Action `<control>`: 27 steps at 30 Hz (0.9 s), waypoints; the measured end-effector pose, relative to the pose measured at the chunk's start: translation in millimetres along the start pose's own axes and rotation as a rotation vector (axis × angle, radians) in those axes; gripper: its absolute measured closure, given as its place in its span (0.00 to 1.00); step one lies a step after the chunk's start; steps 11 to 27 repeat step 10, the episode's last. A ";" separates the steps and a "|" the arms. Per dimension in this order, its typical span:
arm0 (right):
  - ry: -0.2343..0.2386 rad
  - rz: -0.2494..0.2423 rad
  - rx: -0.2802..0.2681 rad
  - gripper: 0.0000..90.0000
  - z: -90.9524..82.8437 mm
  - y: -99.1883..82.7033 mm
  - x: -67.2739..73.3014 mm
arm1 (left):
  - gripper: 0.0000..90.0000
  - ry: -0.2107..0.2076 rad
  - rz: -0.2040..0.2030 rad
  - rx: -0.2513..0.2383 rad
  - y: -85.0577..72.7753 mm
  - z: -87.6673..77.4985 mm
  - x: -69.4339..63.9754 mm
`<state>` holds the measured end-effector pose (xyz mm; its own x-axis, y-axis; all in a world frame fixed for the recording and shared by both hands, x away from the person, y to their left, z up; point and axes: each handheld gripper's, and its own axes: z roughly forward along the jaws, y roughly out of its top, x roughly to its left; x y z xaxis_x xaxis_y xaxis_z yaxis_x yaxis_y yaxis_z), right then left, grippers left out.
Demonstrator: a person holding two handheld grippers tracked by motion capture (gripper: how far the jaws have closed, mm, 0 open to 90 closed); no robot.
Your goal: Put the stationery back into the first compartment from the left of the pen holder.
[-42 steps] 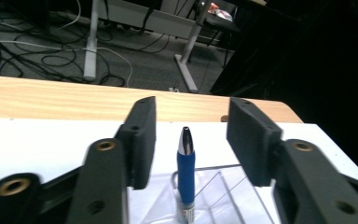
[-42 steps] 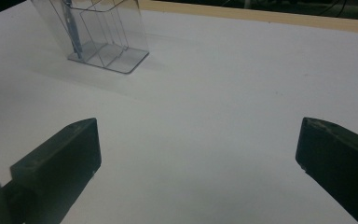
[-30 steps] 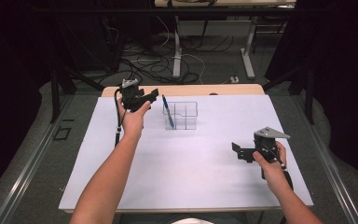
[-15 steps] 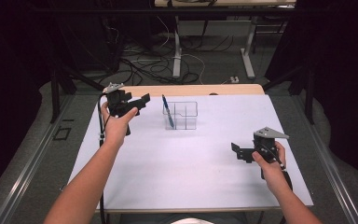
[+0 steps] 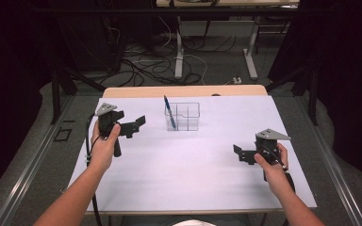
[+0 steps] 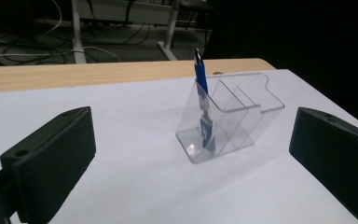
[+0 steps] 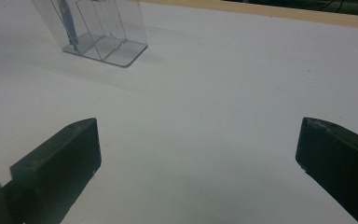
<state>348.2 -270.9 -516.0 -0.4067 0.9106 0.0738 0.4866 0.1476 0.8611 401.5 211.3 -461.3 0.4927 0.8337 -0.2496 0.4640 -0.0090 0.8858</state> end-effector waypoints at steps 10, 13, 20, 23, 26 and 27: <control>0.002 0.009 0.011 0.00 2.2 -1.6 -0.2 | 0.00 -0.032 -0.001 0.019 -47.2 -19.6 2.2; 0.002 0.009 0.011 0.00 2.2 -1.6 -0.2 | 0.00 -0.032 -0.001 0.019 -47.2 -19.6 2.2; 0.002 0.009 0.011 0.00 2.2 -1.6 -0.2 | 0.00 -0.032 -0.001 0.019 -47.2 -19.6 2.2; 0.002 0.009 0.011 0.00 2.2 -1.6 -0.2 | 0.00 -0.032 -0.001 0.019 -47.2 -19.6 2.2; 0.002 0.009 0.011 0.00 2.2 -1.6 -0.2 | 0.00 -0.032 -0.001 0.019 -47.2 -19.6 2.2; 0.002 0.009 0.011 0.00 2.2 -1.6 -0.2 | 0.00 -0.032 -0.001 0.019 -47.2 -19.6 2.2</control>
